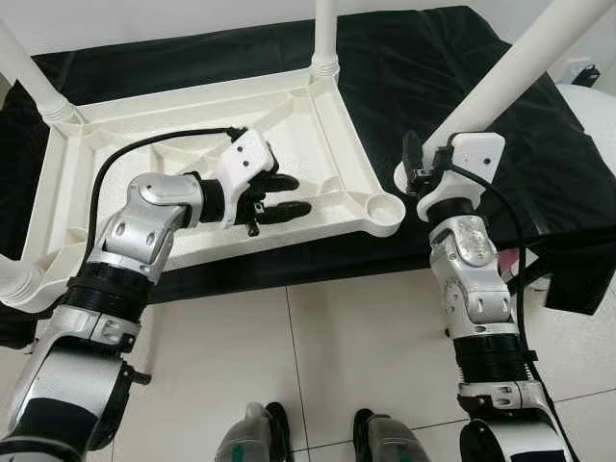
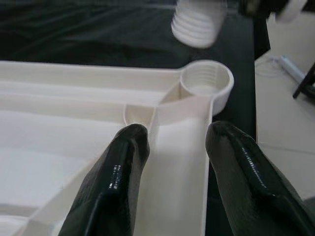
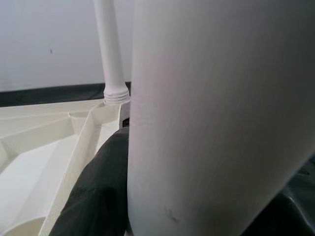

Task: Building children table

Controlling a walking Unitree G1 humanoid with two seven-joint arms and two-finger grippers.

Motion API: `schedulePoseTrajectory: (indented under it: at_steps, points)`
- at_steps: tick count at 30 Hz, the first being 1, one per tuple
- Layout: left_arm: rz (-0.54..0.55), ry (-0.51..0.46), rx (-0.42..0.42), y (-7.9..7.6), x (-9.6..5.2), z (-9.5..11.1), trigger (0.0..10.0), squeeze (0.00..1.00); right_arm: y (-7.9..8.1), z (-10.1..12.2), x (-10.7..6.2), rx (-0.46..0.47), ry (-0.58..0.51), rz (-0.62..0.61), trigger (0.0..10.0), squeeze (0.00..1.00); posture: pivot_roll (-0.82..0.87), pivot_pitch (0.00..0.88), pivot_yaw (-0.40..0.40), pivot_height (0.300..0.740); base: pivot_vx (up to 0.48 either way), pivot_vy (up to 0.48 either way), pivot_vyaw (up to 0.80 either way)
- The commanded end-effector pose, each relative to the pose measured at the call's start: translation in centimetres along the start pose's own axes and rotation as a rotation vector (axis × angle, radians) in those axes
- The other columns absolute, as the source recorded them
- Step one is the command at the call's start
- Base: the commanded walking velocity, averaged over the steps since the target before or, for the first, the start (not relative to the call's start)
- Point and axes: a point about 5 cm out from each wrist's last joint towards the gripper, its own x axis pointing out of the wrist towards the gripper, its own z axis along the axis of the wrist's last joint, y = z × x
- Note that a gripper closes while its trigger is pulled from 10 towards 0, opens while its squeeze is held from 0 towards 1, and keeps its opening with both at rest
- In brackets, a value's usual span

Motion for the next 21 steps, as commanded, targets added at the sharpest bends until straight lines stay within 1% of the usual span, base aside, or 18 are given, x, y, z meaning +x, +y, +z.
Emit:
schedulePoseTrajectory:
  at_steps: [1,2,3,5,6,7,9,10,11,13,14,15,16,17,18,19,21]
  points:
    - [0.042,-0.021,-0.017,0.4,-0.2,0.4,10.0,0.0,-0.1,-0.3,-0.1,-0.009,0.007,0.006,10.0,0.0,-0.13,0.16,0.067,0.74,0.0,0.0,0.0]
    - [0.053,-0.05,-0.011,0.5,-0.1,1.2,10.0,0.0,-0.2,-0.5,-0.1,-0.017,0.015,0.004,10.0,0.0,-0.13,0.158,0.068,0.74,0.0,0.0,0.0]
    - [0.053,-0.05,-0.011,0.5,-0.1,1.2,10.0,0.0,-0.2,-0.5,-0.1,-0.017,0.015,0.004,10.0,0.0,-0.13,0.158,0.068,0.74,0.0,0.0,0.0]
    - [0.07,-0.131,0.011,0.5,0.5,3.5,10.0,0.0,-0.6,-0.9,0.0,-0.035,0.033,0.002,10.0,0.0,-0.12,0.155,0.066,0.74,0.0,0.0,0.0]
    - [0.07,-0.131,0.011,0.5,0.5,3.5,10.0,0.0,-0.6,-0.9,0.0,-0.035,0.033,0.002,10.0,0.0,-0.12,0.155,0.066,0.74,0.0,0.0,0.0]
    - [0.074,-0.171,0.021,0.3,0.9,4.7,10.0,0.0,-0.7,-1.1,0.1,-0.043,0.044,0.004,10.0,0.0,-0.12,0.155,0.064,0.74,0.0,0.0,0.0]
    - [0.074,-0.171,0.021,0.3,0.9,4.7,10.0,0.0,-0.7,-1.1,0.1,-0.043,0.044,0.004,10.0,0.0,-0.12,0.155,0.064,0.74,0.0,0.0,0.0]
    - [0.075,-0.195,0.026,0.2,1.2,5.4,10.0,0.0,-0.7,-1.2,0.1,-0.047,0.051,0.006,10.0,0.0,-0.12,0.155,0.064,0.74,0.0,0.0,0.0]
    - [0.075,-0.195,0.026,0.2,1.2,5.4,10.0,0.0,-0.7,-1.2,0.1,-0.047,0.051,0.006,10.0,0.0,-0.12,0.155,0.064,0.74,0.0,0.0,0.0]
    - [0.075,-0.256,0.031,-0.3,2.5,7.0,10.0,0.0,-0.4,-1.6,0.4,-0.079,0.084,0.068,10.0,0.0,-0.11,0.162,0.052,0.74,0.0,0.0,0.0]
    - [0.075,-0.256,0.031,-0.3,2.5,7.0,10.0,0.0,-0.4,-1.6,0.4,-0.079,0.084,0.068,10.0,0.0,-0.11,0.162,0.052,0.74,0.0,0.0,0.0]
    - [0.08,-0.284,0.027,-0.5,3.2,7.7,10.0,0.0,-0.2,-1.7,0.6,-0.093,0.092,0.104,10.0,0.0,-0.11,0.162,0.049,0.74,0.0,0.0,0.0]
    - [0.08,-0.284,0.027,-0.5,3.2,7.7,10.0,0.0,-0.2,-1.7,0.6,-0.093,0.092,0.104,10.0,0.0,-0.11,0.162,0.049,0.74,0.0,0.0,0.0]
    - [0.097,-0.306,0.008,-0.5,3.9,8.2,10.0,0.0,0.0,-1.7,0.7,-0.109,0.095,0.136,10.0,0.0,-0.12,0.162,0.043,0.74,0.0,0.0,0.0]
    - [0.097,-0.306,0.008,-0.5,3.9,8.2,10.0,0.0,0.0,-1.7,0.7,-0.109,0.095,0.136,10.0,0.0,-0.12,0.162,0.043,0.74,0.0,0.0,0.0]
    - [0.115,-0.321,-0.019,-0.4,4.5,8.6,10.0,0.0,0.1,-1.6,0.8,-0.122,0.094,0.159,10.0,0.0,-0.12,0.162,0.043,0.74,0.0,0.0,0.0]
    - [0.115,-0.323,-0.021,-0.5,4.8,8.7,10.0,0.0,0.1,-1.5,1.0,-0.123,0.09,0.162,10.0,0.0,-0.12,0.163,0.039,0.74,0.0,0.0,0.0]
